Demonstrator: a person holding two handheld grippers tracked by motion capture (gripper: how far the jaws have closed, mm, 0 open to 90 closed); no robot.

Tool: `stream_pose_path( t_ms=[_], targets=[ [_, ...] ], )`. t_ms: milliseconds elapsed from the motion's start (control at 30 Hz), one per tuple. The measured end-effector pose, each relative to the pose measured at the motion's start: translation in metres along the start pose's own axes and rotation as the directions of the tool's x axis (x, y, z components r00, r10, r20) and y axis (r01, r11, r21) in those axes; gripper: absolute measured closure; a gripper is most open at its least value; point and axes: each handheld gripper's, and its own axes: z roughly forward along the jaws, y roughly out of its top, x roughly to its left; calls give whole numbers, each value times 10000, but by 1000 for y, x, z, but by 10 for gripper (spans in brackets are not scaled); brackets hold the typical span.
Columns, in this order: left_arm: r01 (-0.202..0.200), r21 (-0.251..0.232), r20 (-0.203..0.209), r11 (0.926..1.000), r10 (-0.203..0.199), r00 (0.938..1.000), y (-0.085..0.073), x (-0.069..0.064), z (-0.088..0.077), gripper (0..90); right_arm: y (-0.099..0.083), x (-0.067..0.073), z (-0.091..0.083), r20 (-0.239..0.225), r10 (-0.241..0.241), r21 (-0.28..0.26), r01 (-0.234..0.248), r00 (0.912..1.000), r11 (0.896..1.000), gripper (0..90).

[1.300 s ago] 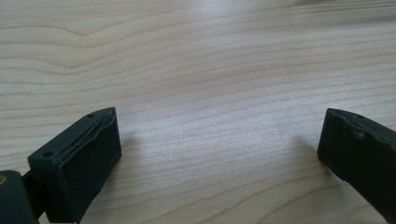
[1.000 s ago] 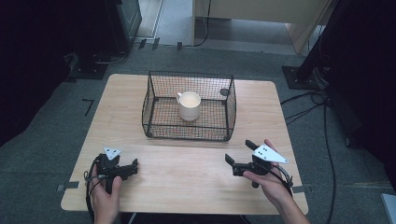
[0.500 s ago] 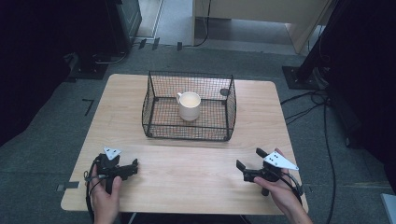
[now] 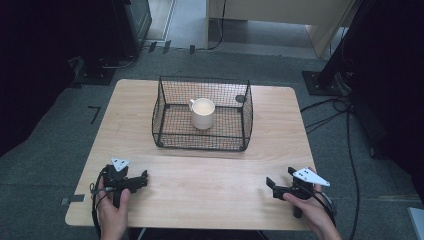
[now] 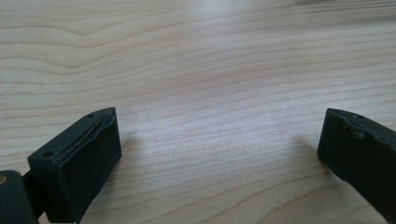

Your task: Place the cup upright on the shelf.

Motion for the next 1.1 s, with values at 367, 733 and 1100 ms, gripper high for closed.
stream_pose_path(
  t_ms=[367, 733, 1100],
  targets=[
    [6, -1, -4, 10000, -6, 10000, 0, 0, 0, 0, -5, -20, -6, 687, 676, 1673, -783, 9953, 9828, 12],
    [7, -2, -2, 10000, -7, 10000, 0, 0, 0, 0, -7, -17, -5, 1512, -768, 2392, 389, 9855, 9702, 3],
    [0, 3, -3, 10000, 0, 10000, 0, 0, 0, 0, -7, -17, -4, 1519, -773, 2413, 389, 9854, 9697, 0]
  ],
)
